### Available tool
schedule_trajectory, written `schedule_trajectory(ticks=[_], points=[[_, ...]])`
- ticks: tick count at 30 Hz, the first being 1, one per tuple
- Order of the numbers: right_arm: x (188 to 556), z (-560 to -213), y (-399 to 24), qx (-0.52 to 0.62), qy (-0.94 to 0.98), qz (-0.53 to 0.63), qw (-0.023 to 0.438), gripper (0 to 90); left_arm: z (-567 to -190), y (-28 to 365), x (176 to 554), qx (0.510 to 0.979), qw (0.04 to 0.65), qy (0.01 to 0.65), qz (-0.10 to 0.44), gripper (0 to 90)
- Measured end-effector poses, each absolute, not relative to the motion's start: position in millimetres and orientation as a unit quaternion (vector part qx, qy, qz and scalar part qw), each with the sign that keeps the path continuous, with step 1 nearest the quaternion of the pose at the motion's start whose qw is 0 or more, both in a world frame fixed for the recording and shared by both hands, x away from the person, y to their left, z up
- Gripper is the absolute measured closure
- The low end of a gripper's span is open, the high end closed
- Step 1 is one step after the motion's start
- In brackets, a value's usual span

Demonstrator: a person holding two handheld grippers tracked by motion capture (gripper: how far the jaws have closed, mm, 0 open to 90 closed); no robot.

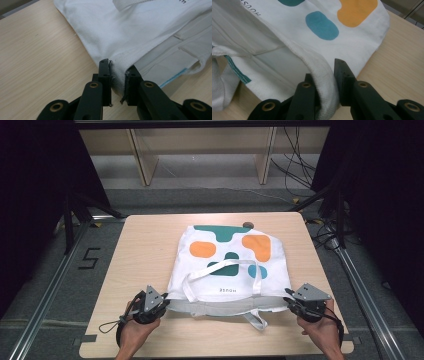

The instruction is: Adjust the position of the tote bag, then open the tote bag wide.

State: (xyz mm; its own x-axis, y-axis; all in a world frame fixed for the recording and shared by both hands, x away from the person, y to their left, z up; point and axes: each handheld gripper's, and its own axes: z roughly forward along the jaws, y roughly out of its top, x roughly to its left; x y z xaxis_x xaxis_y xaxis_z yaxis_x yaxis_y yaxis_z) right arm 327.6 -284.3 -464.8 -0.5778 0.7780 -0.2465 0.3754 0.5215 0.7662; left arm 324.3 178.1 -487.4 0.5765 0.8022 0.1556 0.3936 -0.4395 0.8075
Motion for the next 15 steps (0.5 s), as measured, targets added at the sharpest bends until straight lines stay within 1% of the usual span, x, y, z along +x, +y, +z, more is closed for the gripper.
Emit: schedule_trajectory(ticks=[1, 2, 3, 10, 15], points=[[325.4, -464.7, -283.5, 0.357, 0.819, 0.342, 0.291, 78.9, -486.6, 178.6, 323.1, 0.804, 0.380, 0.372, 0.267, 79.0], [324.2, -464.5, -284.2, 0.351, 0.820, 0.343, 0.294, 78.9, -484.5, 180.1, 321.4, 0.808, 0.372, 0.364, 0.274, 79.0], [322.1, -464.3, -283.4, 0.356, 0.818, 0.344, 0.292, 78.8, -485.1, 178.9, 319.6, 0.800, 0.383, 0.373, 0.271, 79.0], [313.8, -465.2, -284.4, 0.354, 0.819, 0.349, 0.286, 78.6, -481.8, 180.3, 311.1, 0.802, 0.387, 0.365, 0.272, 78.5], [310.4, -463.9, -285.6, 0.354, 0.816, 0.354, 0.289, 78.6, -476.8, 179.6, 304.3, 0.796, 0.396, 0.359, 0.284, 78.4]])
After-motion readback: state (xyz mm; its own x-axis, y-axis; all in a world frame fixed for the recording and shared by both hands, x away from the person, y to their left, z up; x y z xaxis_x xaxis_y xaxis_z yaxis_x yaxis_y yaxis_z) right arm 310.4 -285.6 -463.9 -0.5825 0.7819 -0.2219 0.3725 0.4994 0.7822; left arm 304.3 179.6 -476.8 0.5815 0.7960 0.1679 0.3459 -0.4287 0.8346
